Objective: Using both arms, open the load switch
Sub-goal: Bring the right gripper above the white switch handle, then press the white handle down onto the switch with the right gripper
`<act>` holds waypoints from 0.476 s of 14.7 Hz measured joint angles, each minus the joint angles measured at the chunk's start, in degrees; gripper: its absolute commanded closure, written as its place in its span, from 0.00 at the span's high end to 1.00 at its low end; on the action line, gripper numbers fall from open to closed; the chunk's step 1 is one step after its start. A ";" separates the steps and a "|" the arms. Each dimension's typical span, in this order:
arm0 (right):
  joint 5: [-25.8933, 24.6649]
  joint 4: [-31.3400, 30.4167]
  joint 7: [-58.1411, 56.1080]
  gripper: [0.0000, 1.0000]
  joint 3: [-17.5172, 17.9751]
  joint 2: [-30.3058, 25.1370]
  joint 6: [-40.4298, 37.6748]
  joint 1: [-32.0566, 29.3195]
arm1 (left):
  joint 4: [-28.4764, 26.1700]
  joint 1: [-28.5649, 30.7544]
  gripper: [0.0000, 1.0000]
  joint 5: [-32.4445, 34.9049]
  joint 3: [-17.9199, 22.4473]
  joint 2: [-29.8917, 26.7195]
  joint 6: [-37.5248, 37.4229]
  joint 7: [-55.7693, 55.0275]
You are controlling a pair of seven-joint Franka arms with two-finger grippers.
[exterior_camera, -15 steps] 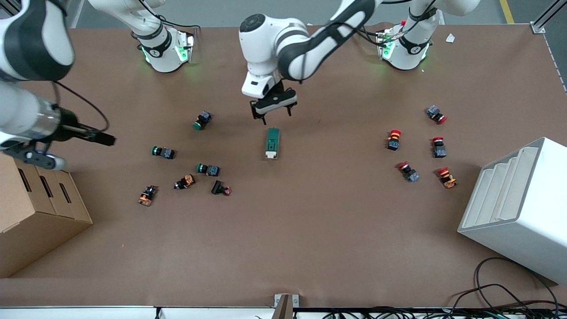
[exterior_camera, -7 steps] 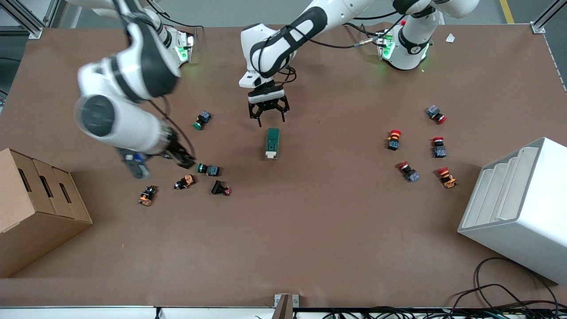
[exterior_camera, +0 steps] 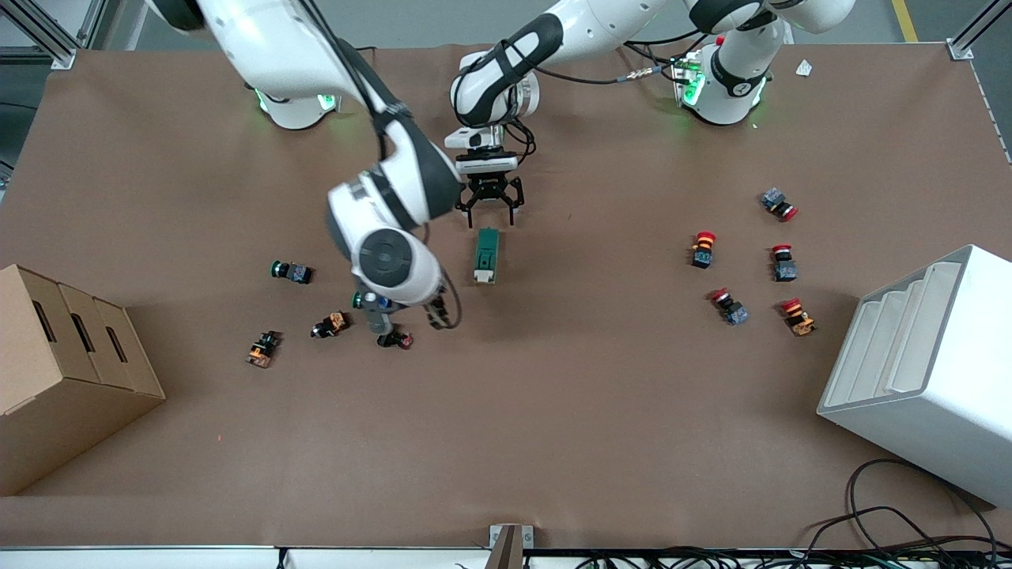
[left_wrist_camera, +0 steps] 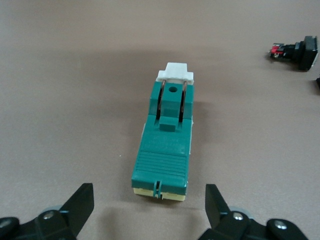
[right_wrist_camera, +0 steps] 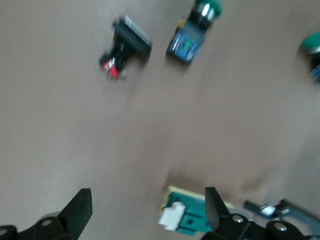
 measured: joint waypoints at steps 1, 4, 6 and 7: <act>0.76 0.71 1.61 1.00 0.00 1.90 0.99 1.11 | -0.02 -0.28 0.99 1.78 0.01 0.79 -0.98 -0.88; 3.70 1.41 4.87 1.00 -0.02 5.60 1.85 3.62 | -0.03 -1.74 0.99 5.59 0.06 2.83 -4.45 -2.47; 4.41 1.52 5.83 1.00 -0.03 6.49 1.77 4.72 | -0.09 -2.81 0.99 8.44 0.12 4.05 -7.76 -4.73; 4.54 1.53 6.18 1.00 -0.02 6.57 1.50 5.17 | -0.14 -3.35 0.99 9.56 0.15 4.56 -9.25 -5.59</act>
